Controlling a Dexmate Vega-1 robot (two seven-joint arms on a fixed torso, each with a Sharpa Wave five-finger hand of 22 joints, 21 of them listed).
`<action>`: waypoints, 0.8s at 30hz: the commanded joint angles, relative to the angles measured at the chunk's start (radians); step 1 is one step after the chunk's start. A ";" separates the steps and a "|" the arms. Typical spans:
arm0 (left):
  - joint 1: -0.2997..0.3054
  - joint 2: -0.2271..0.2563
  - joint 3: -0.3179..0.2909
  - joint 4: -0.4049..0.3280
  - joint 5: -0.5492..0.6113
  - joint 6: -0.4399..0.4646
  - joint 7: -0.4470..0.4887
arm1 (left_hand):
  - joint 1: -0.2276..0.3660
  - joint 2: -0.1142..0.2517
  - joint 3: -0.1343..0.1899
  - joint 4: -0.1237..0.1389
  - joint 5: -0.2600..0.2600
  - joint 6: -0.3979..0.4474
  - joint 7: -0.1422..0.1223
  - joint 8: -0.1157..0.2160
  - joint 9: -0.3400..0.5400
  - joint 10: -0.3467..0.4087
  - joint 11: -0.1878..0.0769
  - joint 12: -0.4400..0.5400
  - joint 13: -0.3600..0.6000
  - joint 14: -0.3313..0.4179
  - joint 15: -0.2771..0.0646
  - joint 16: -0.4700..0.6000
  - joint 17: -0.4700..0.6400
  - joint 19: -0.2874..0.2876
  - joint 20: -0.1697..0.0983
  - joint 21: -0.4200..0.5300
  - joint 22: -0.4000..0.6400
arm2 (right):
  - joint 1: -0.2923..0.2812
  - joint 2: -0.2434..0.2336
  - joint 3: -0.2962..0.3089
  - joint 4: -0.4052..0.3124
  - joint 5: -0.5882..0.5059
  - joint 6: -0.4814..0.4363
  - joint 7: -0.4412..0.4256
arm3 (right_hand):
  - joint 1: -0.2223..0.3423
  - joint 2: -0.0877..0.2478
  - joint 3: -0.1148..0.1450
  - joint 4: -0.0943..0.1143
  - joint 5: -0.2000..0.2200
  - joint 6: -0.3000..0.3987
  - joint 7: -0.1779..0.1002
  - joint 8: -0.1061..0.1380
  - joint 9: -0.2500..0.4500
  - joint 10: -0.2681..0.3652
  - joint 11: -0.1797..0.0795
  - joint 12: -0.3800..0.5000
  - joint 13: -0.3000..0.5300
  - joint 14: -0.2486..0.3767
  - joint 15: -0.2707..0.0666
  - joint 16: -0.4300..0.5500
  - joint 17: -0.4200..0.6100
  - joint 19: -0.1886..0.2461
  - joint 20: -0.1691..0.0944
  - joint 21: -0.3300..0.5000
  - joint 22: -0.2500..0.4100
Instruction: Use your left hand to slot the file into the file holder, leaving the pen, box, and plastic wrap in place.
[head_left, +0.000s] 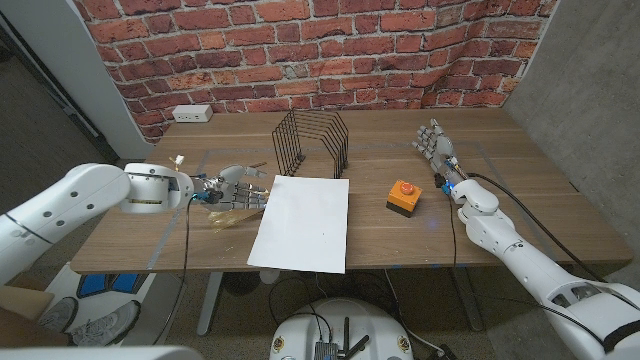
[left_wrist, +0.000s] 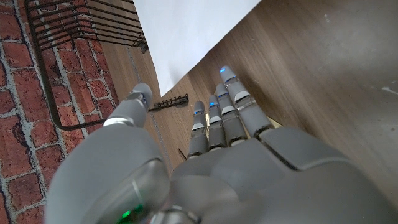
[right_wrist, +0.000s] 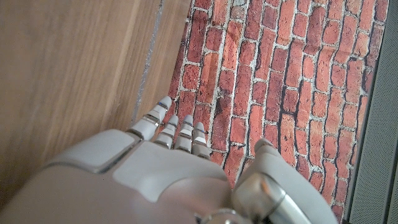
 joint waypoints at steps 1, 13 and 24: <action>0.024 0.016 -0.002 0.025 -0.093 -0.029 -0.009 | 0.030 -0.009 -0.014 0.000 -0.003 0.033 0.054 0.007 0.003 0.035 -0.005 0.010 0.002 0.033 -0.005 0.005 0.003 0.033 -0.003 0.006 0.002 | 0.009 0.003 -0.004 0.011 -0.002 -0.006 0.000 | -0.004 0.030 0.005 0.000 -0.003 0.010 -0.001 0.000 0.003 0.007 0.003 0.003 -0.001 0.001 -0.001 0.007 0.003 0.010 -0.004 0.006 0.002; 0.041 0.024 0.006 0.056 -0.149 -0.047 -0.049 | 0.057 -0.029 -0.043 0.005 -0.006 0.068 0.059 0.002 0.003 0.084 0.001 0.008 0.001 0.092 -0.004 0.009 0.004 0.085 -0.006 0.007 0.002 | 0.014 0.007 -0.008 0.015 -0.006 -0.011 -0.003 | -0.006 0.030 0.008 0.001 -0.004 0.011 -0.001 0.000 0.003 0.006 0.003 0.002 -0.001 0.002 0.001 0.008 0.000 0.010 -0.002 0.005 0.002; 0.009 0.026 0.047 0.091 -0.161 -0.044 -0.131 | 0.070 -0.035 -0.065 0.011 -0.007 0.076 0.060 -0.005 0.004 0.102 0.000 0.000 0.000 0.093 0.000 -0.003 0.005 0.072 -0.002 -0.009 0.002 | 0.016 0.010 -0.010 0.015 -0.010 -0.012 -0.011 | -0.007 0.031 0.010 0.002 -0.005 0.010 -0.002 -0.001 0.003 0.007 0.002 0.002 -0.001 0.002 0.001 0.008 -0.002 0.011 0.001 0.005 0.002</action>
